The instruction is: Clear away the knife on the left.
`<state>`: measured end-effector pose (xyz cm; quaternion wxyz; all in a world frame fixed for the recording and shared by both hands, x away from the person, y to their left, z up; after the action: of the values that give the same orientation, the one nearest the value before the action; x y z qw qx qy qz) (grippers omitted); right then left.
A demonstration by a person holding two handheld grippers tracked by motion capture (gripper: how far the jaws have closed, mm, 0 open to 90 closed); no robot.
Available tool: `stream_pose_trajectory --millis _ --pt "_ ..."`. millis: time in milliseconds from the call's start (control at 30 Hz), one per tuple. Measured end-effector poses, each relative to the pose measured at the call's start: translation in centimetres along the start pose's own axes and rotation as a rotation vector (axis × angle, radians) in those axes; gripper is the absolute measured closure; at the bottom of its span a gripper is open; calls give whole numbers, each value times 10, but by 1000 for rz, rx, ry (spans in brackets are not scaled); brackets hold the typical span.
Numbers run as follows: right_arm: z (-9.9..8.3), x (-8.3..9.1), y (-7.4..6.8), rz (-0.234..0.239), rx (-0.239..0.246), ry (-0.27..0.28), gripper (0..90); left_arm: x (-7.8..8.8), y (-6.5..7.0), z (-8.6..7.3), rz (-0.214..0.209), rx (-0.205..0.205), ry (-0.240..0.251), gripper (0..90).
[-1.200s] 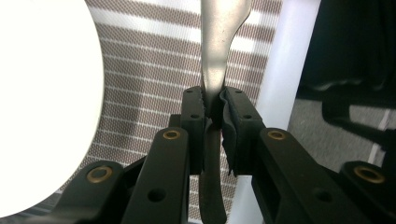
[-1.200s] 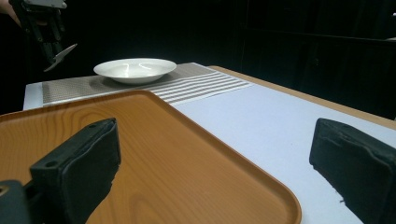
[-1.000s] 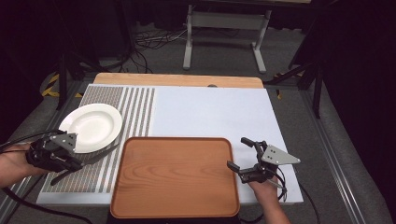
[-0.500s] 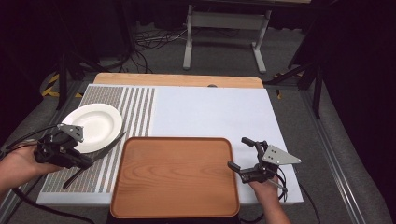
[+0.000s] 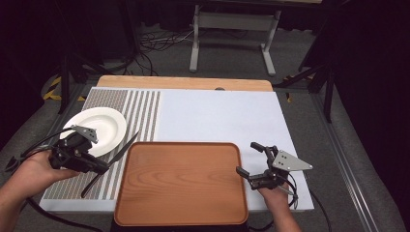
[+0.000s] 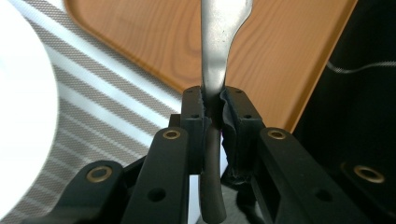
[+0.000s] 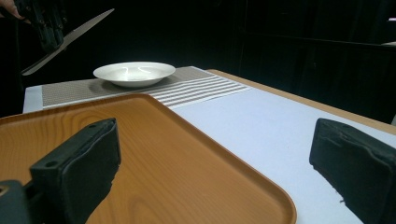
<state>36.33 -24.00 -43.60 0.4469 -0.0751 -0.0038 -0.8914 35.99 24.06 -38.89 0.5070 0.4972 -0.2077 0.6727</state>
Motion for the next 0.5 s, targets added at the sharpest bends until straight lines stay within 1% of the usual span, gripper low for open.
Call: stream_pose_trajectory --millis 33,67,100,133,167,267,367,467,500 --pt "0 0 0 0 0 0 26 -2 1 2 -9 25 7 800" --pt "0 0 0 0 0 0 26 -2 1 2 -9 25 7 800" --pt "0 0 0 -1 0 0 26 -4 3 6 -15 38 21 800" --pt "0 0 0 -1 0 0 26 -4 3 6 -15 38 21 800" --pt "0 0 0 -1 0 0 26 -5 5 8 -18 52 26 800" --pt "0 0 0 -1 0 0 26 -9 9 13 -24 72 29 800" --pt "0 0 0 -1 1 0 26 -13 12 18 -30 103 38 800" --pt "0 1 0 -1 1 2 26 -18 17 22 -26 116 43 800" --pt "0 1 0 -1 1 2 25 -19 18 24 -24 111 40 800"
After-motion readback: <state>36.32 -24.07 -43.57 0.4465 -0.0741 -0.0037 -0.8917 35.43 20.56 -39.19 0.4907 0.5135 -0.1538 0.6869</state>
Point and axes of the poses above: each handheld gripper's, and its own axes: x roughly backward along the jaws, z roughly out of its top, y roughly to its right, the point moved 5 cm from there along -x, roughly forward along the jaws, and after that the axes turned 7 degrees about -x, right-handed, at the moved point
